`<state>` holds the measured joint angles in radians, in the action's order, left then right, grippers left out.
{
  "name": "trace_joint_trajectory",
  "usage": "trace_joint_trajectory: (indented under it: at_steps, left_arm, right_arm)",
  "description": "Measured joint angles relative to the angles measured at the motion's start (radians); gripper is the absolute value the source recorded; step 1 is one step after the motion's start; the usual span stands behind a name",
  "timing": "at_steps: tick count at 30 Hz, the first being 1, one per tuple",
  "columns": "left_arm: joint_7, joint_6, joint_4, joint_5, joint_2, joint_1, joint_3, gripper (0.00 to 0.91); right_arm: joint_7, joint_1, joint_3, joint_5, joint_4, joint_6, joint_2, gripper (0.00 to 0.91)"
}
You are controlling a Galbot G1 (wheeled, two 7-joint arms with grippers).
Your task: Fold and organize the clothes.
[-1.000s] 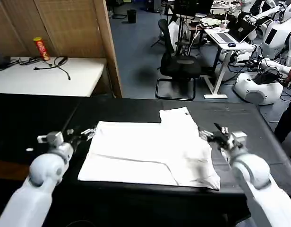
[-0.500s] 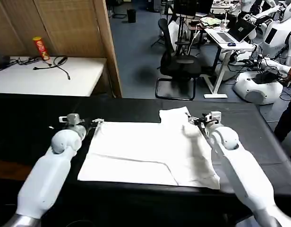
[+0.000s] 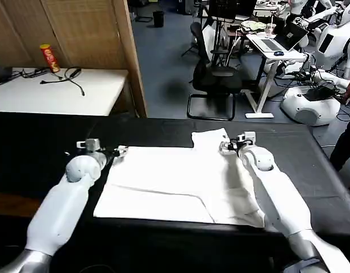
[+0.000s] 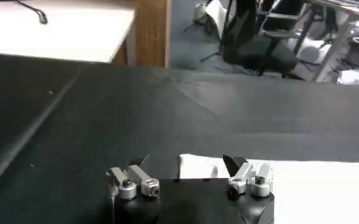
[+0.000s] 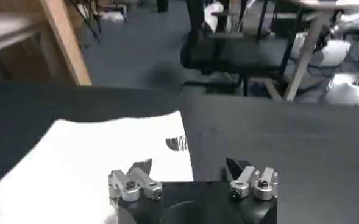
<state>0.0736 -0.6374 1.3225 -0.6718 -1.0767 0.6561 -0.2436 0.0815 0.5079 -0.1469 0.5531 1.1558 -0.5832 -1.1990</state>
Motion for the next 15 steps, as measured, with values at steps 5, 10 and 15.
trace_joint_trajectory:
  at_steps: [5, 10, 15]
  left_arm:
    - [-0.014, 0.002, -0.004, 0.008, 0.001, -0.002, 0.007, 0.107]
    - [-0.024, 0.004, -0.007, 0.019, -0.002, -0.005, 0.014, 0.078]
    - [-0.024, 0.014, -0.012, 0.026, -0.007, -0.009, 0.014, 0.0]
  right_arm:
    - [-0.001, 0.01, -0.009, 0.0, -0.005, -0.001, -0.012, 0.0]
    - [-0.003, 0.018, -0.019, 0.002, 0.0, 0.003, -0.018, 0.0]
    - [-0.004, 0.032, -0.032, 0.009, 0.017, 0.015, -0.014, 0.0]
